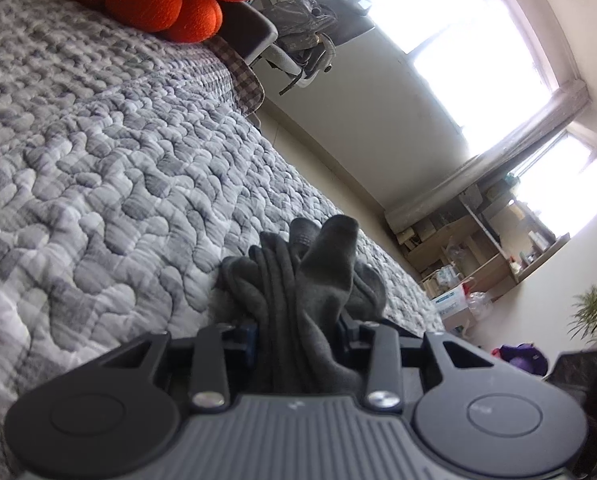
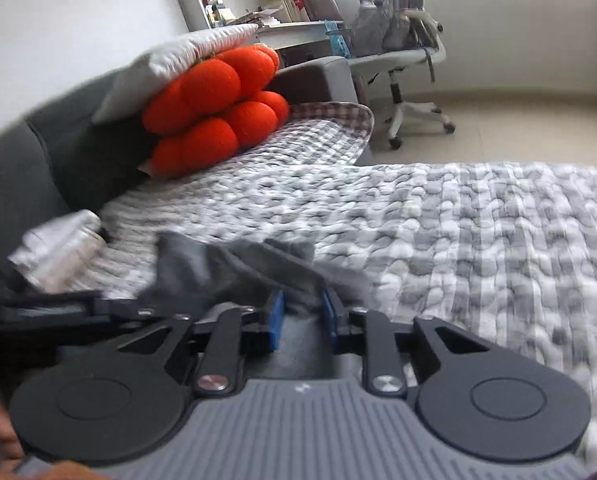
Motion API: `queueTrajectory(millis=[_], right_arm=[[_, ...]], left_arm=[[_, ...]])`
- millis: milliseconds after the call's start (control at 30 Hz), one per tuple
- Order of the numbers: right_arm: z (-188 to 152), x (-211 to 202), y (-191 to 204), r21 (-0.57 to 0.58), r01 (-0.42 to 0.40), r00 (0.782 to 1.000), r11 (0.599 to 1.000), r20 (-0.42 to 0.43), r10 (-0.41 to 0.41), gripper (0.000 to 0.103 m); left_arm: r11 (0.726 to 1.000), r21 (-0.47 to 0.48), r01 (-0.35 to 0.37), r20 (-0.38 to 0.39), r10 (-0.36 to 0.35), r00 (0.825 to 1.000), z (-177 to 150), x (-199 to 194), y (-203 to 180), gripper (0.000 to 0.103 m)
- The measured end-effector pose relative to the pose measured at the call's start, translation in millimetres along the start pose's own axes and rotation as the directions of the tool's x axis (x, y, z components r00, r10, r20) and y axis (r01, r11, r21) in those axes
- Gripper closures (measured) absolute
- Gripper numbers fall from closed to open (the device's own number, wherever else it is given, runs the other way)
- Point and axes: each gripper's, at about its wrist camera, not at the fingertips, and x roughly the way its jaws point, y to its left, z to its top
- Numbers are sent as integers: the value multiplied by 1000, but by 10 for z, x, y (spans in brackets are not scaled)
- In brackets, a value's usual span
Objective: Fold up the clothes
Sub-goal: 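Hold the folded grey shirt bundle closed in both tools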
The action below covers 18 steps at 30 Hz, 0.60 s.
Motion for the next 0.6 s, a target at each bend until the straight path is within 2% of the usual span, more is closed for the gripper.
queueTrajectory(millis=[167, 200, 267, 367, 433, 600], right_arm=[[-53, -138, -37, 32, -7, 1000, 999, 15, 7, 80], [-70, -186, -42, 39, -7, 1000, 999, 23, 6, 72], [-125, -343, -14, 44, -7, 998, 999, 66, 4, 69], [-268, -587, 94, 0, -40, 994, 999, 106, 40, 69], [-373, -671, 174, -34, -63, 994, 997, 93, 66, 69], [-525, -677, 339, -132, 13, 997, 991, 76, -3, 69]], left_arm=[[1000, 6, 7, 0, -7, 1000, 8, 0, 16, 66], [1000, 7, 8, 2, -8, 1000, 4, -2, 19, 66], [1000, 9, 8, 4, -8, 1000, -1, -1, 22, 65], [1000, 11, 7, 5, -7, 1000, -4, 6, 22, 65], [1000, 15, 6, 6, -6, 1000, -11, 2, 19, 64], [1000, 25, 4, -5, -4, 1000, 9, 8, -18, 59]])
